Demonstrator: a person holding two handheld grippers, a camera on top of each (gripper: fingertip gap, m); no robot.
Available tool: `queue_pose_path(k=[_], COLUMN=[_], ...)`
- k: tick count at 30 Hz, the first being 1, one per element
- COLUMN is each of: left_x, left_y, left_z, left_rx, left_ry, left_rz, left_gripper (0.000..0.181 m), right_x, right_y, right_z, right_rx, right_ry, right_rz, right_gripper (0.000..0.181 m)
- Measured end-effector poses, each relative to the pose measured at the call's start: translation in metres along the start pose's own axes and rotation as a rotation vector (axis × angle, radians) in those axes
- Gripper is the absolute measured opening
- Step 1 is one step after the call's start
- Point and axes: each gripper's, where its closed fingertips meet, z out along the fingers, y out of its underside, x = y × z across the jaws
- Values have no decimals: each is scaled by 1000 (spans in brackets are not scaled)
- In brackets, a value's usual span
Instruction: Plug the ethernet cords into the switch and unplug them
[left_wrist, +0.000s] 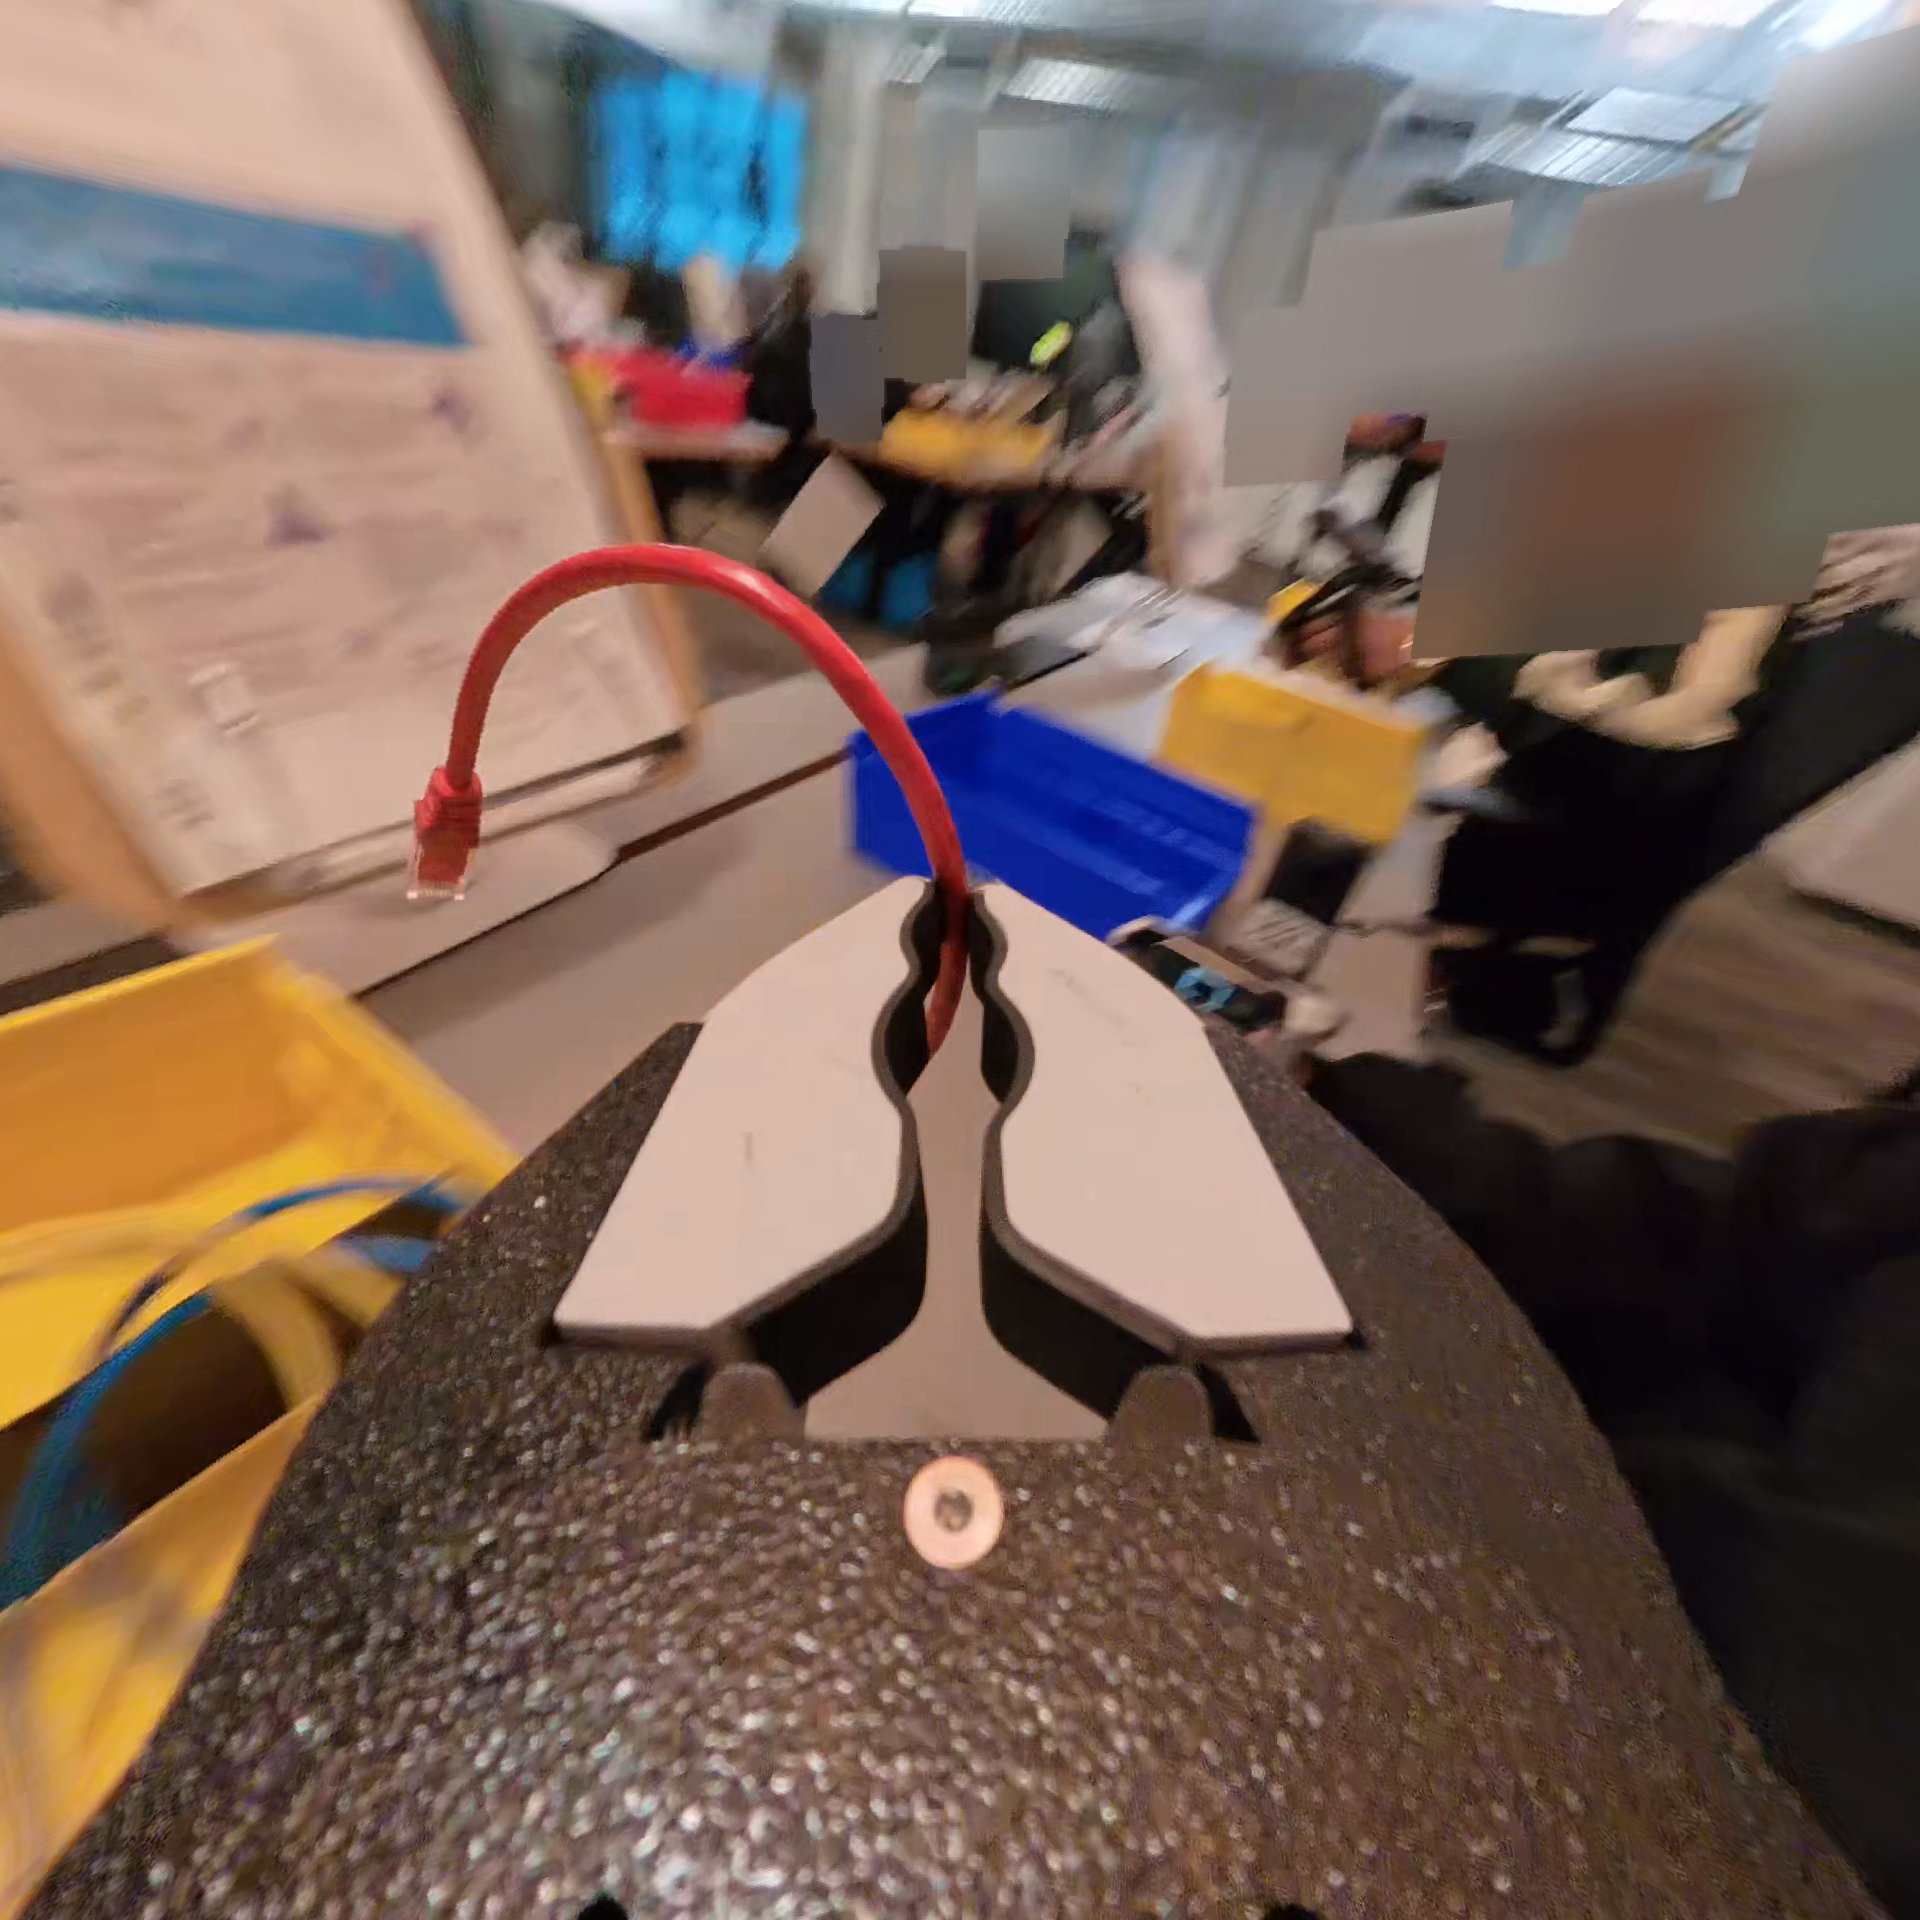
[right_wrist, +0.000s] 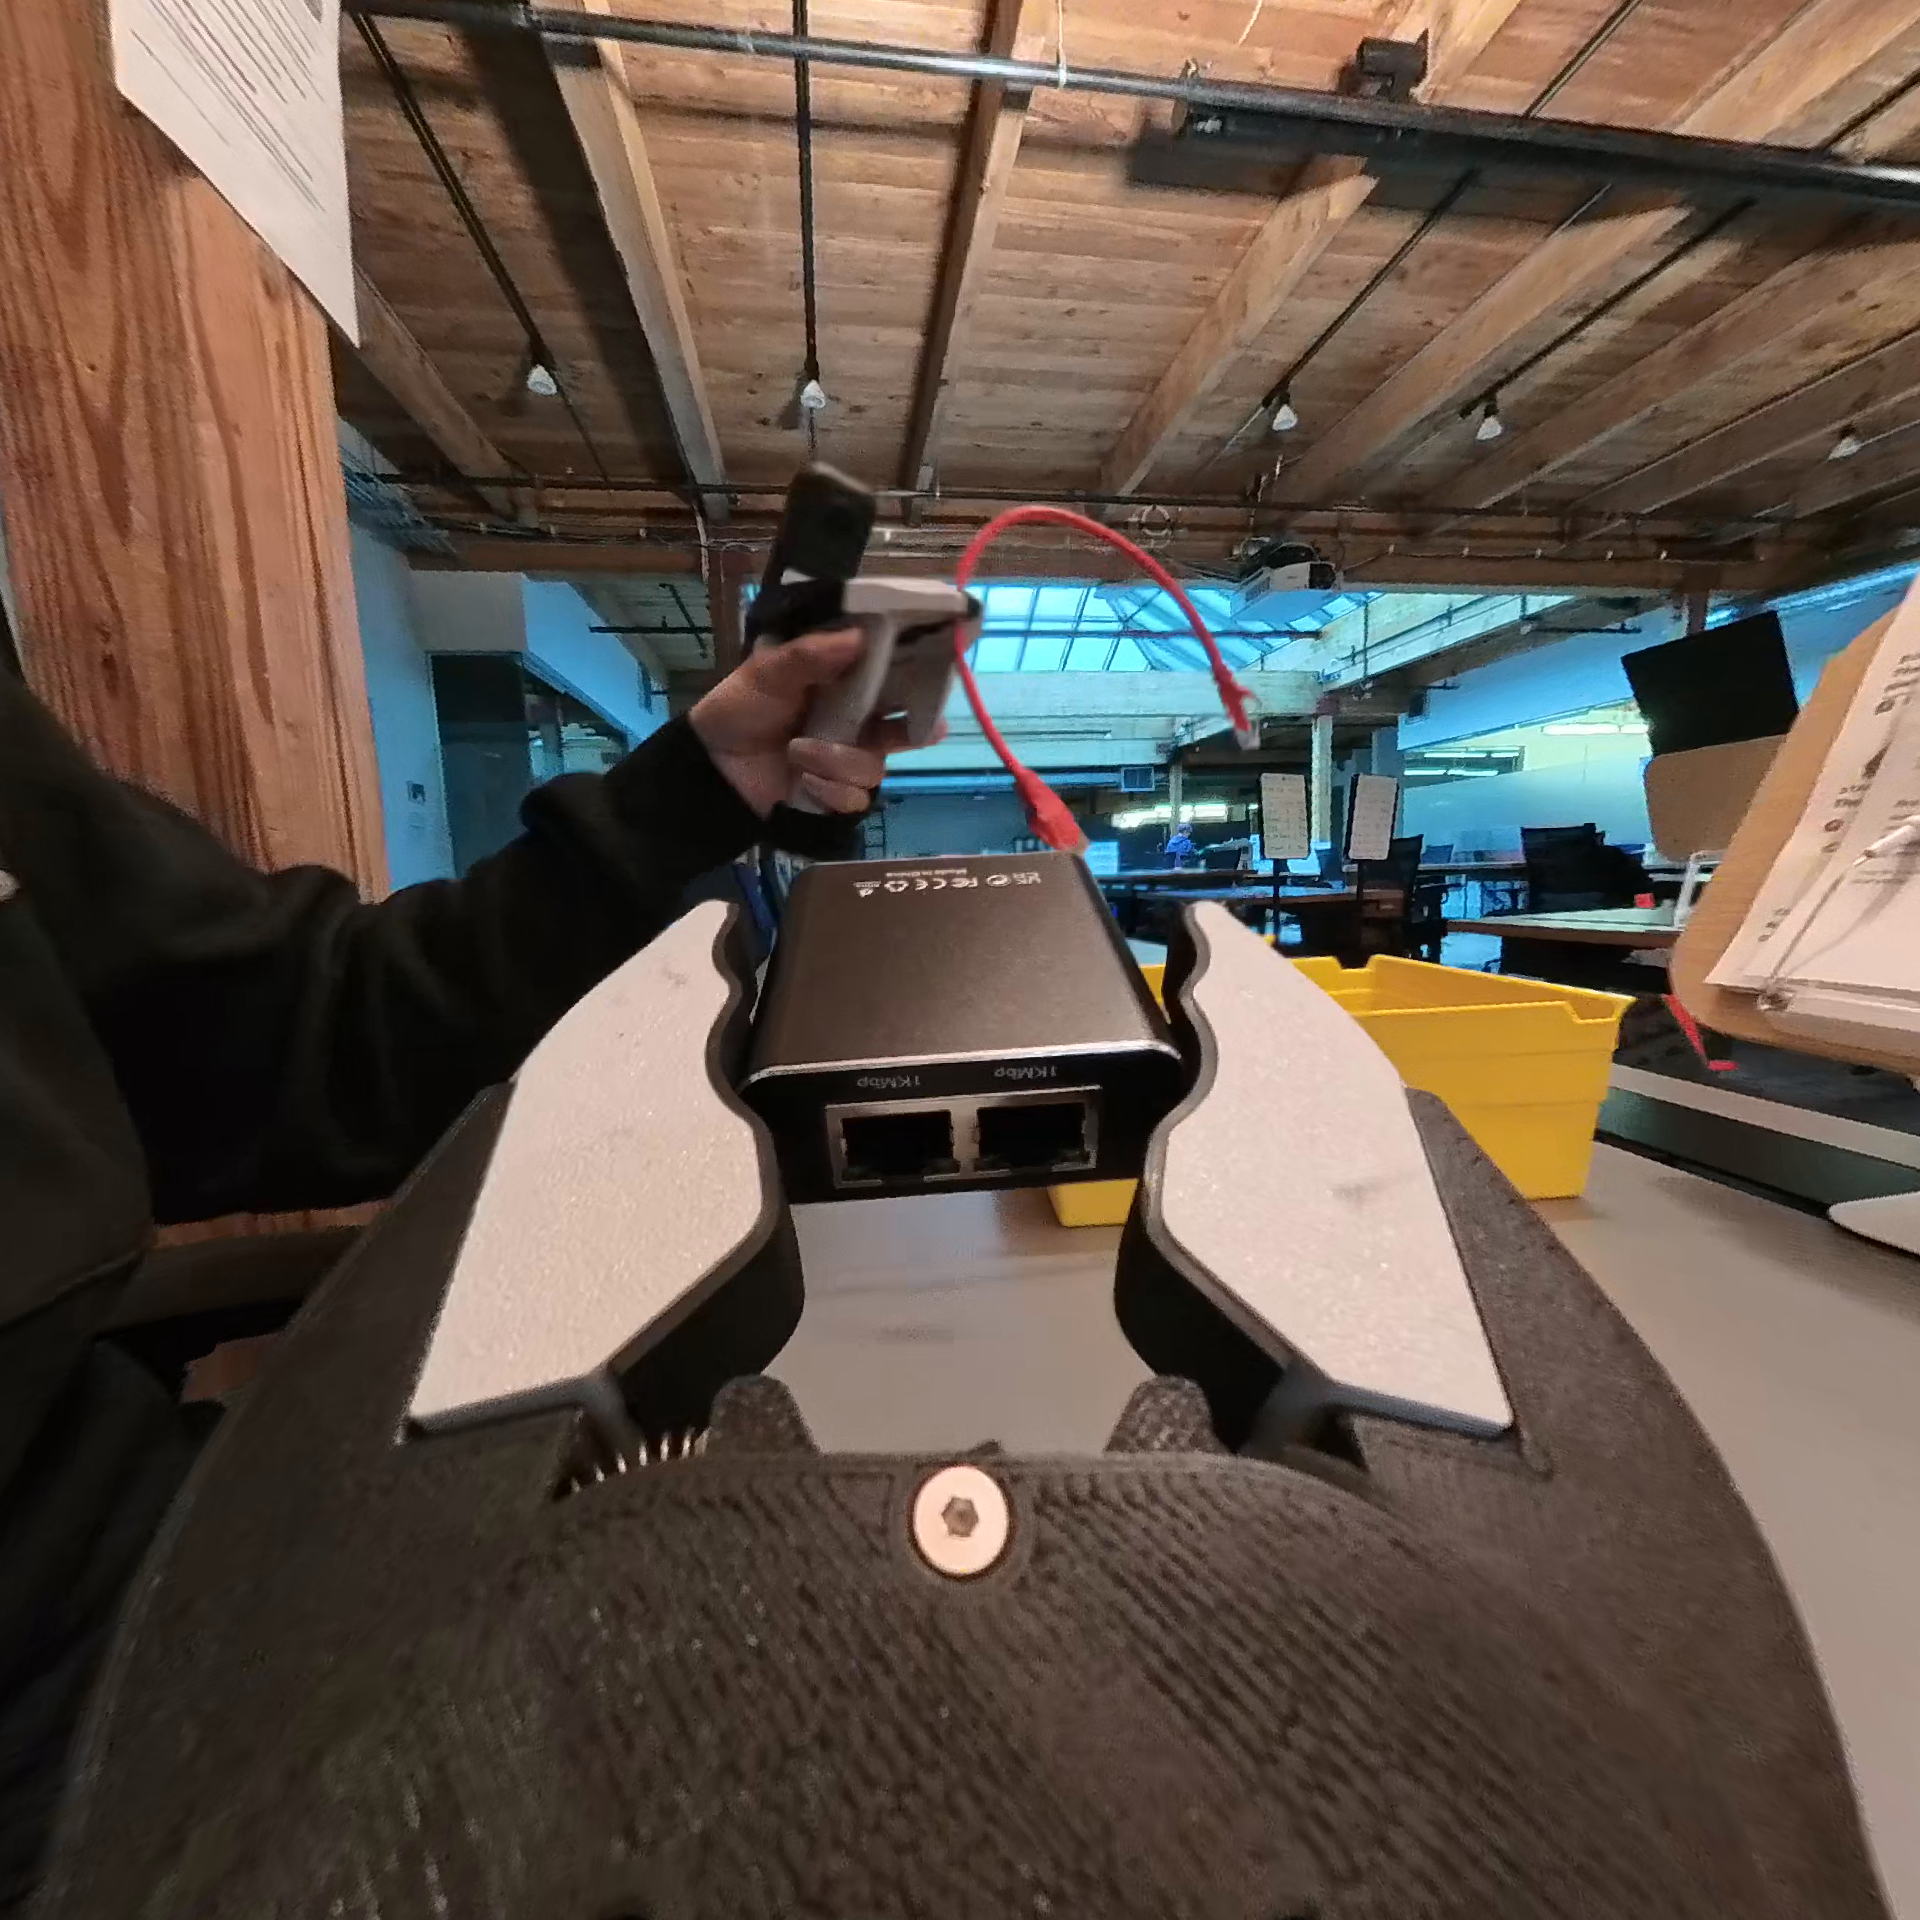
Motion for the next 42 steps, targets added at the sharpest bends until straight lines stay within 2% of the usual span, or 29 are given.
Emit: queue_pose_path(k=[2,5,9,12,14,16,19,23,25,27,31,33,37,39,42], left_x=[33,71,78,63,54,42,22,18,19,24,51,62,60,64,62], left_y=[14,66,144,184,196,208,236,271,276,272,256,259,276,277,276], left_z=[16,44,75,85,83,75,55,28,25,29,59,72,87,90,100], left_rx=[75,125,42,-73,-109,-179,-370,-679,-743,-748,-633,-600,-656,-669,-655], left_ry=[138,318,410,300,242,164,27,-57,-81,-80,107,220,341,398,387], left_rz=[-16,-93,-349,-402,-417,-443,-400,-272,-185,-67,274,390,369,357,394], left_gripper=[4,4,4,4,4,5,11,43,47,49,50,47,34,36,36], right_x=[4,8,10,9,9,10,11,10,9,9,9,8,4,4,5], right_y=[-7,-16,-20,-16,-13,-11,-8,-3,-1,-1,1,4,7,8,6], right_z=[-7,-20,-30,-29,-27,-26,-25,-22,-21,-21,-20,-19,-17,-17,-17], right_rx=[18,32,40,22,3,-8,-21,-55,-64,-65,-76,-86,-99,-105,-93], right_ry=[19,47,62,62,60,63,68,59,52,52,46,43,31,31,26], right_rz=[-12,-31,-33,-39,-43,-50,-56,-69,-70,-71,-67,-69,-65,-70,-65], right_gripper=[77,76,77,76,76,76,76,77,76,76,76,76,77,77,77])
